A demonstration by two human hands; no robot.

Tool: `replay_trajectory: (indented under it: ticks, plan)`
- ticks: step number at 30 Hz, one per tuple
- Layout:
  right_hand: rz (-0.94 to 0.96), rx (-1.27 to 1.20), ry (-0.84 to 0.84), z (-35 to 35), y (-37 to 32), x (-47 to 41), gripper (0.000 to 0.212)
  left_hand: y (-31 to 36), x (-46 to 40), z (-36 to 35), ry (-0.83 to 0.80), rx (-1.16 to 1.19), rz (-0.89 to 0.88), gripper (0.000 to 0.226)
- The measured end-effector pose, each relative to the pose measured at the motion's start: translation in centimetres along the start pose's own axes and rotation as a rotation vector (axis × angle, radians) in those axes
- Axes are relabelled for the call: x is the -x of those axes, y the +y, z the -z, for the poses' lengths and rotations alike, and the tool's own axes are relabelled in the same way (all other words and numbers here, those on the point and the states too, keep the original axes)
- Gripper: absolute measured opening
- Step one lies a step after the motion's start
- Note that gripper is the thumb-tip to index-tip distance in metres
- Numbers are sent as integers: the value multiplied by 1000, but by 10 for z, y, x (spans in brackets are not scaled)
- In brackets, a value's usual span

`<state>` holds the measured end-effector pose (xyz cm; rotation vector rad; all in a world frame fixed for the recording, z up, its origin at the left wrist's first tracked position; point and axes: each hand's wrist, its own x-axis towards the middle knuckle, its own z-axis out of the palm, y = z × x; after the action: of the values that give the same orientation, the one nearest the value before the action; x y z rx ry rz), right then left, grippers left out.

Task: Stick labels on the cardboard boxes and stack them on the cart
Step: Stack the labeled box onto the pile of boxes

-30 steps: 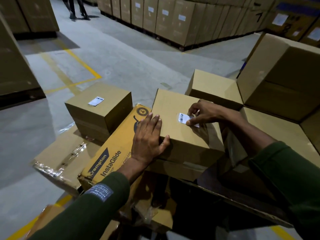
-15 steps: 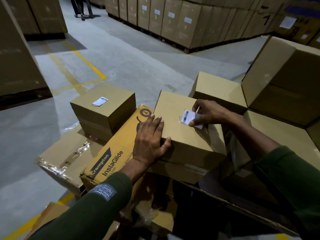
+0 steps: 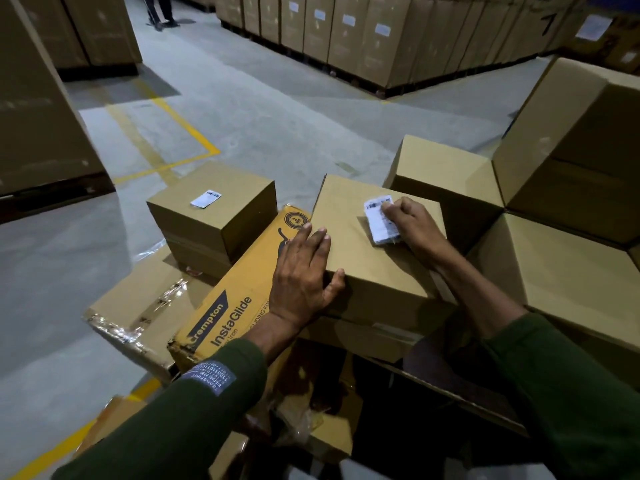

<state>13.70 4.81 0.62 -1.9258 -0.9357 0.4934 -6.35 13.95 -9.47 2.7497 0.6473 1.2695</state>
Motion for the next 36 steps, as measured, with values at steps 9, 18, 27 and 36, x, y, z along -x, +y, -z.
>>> replay_trajectory:
  ticks: [9, 18, 27, 36]
  plan:
    - [190, 160, -159, 3, 7, 37, 31, -1, 1, 0, -19, -12, -8, 60]
    - [31, 53, -46, 24, 19, 6, 39, 2, -3, -4, 20, -39, -21, 59]
    - [154, 96, -204, 12, 17, 22, 32, -2, -3, -1, 14, -71, -72, 59]
    - [-7, -9, -18, 14, 8, -8, 24, -4, -6, -4, 30, -64, -87, 59]
